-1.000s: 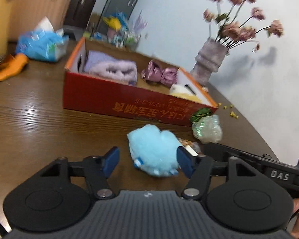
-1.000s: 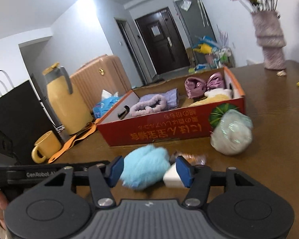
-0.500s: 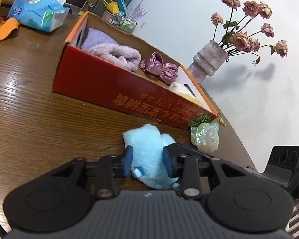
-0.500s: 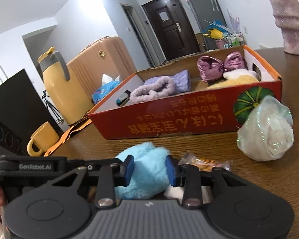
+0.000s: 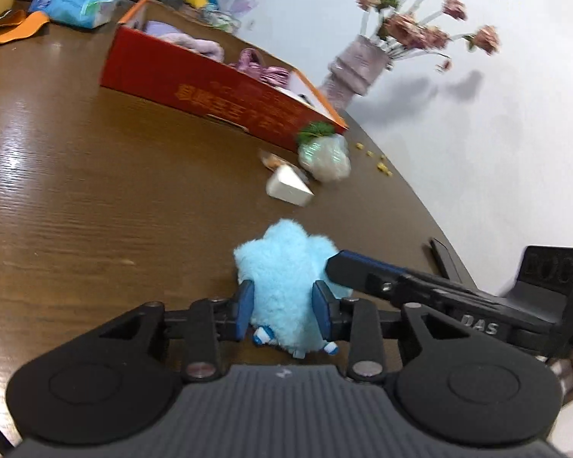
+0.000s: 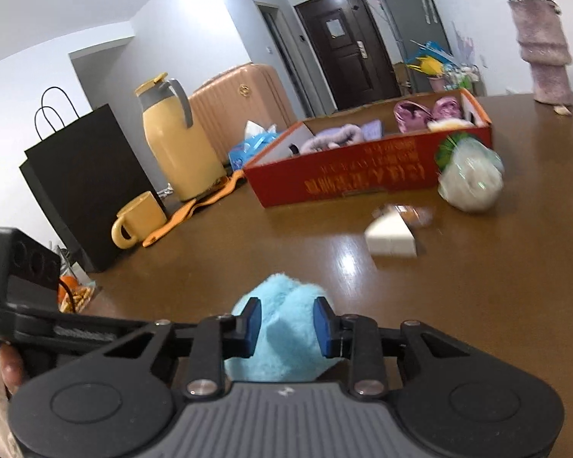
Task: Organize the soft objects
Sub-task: 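Carry the blue plush into the box and open both grippers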
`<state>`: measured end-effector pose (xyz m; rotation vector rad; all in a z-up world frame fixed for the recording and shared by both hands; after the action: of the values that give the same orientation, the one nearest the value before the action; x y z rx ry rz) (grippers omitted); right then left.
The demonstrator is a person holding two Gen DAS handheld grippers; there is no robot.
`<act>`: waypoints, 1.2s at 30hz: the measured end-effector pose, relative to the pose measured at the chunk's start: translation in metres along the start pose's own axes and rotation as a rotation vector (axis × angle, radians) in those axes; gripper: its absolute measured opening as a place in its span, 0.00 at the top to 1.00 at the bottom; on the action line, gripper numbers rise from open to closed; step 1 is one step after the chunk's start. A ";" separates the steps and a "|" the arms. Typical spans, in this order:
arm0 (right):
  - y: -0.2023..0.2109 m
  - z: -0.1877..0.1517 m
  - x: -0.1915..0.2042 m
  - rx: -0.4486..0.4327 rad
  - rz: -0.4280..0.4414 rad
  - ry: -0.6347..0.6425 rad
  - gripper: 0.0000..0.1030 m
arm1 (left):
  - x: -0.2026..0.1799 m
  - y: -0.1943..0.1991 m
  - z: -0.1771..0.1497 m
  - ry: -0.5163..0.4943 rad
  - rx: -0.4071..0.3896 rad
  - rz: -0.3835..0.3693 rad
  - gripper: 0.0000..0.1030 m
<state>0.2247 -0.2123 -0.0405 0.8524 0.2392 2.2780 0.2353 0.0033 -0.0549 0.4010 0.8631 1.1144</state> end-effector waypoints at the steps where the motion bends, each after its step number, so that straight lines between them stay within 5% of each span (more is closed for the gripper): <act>1: 0.004 -0.004 -0.001 -0.004 0.000 -0.017 0.70 | -0.002 0.003 -0.001 -0.007 -0.010 0.009 0.68; 12: 0.013 -0.021 -0.017 -0.053 0.004 -0.122 0.62 | 0.006 -0.001 -0.006 0.029 -0.007 0.039 0.58; 21: 0.001 -0.011 -0.029 -0.068 0.067 -0.208 0.70 | 0.001 -0.007 0.013 0.033 -0.029 -0.023 0.67; 28: -0.011 0.113 -0.038 -0.178 0.007 0.021 0.70 | -0.037 -0.029 0.149 -0.099 -0.224 -0.027 0.68; 32: -0.060 0.196 -0.084 -0.141 -0.105 0.073 0.71 | -0.032 -0.101 0.235 -0.064 -0.155 0.001 0.68; 36: -0.128 0.236 -0.144 -0.026 -0.149 -0.006 0.72 | -0.014 -0.165 0.277 -0.057 -0.066 0.112 0.67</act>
<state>0.5238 -0.2256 0.0181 0.8008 0.2617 2.1352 0.5478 -0.0419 0.0120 0.4281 0.7592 1.2256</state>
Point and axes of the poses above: each gripper's, at about its wrist camera, not at the fingertips, and y roughly against the way its jaws point, x to its left, z to its top, the point moved 3 cm from there along -y, roughly the way its jaws point, and after that the axes turned 14 degrees about z, right-handed, at the moved point
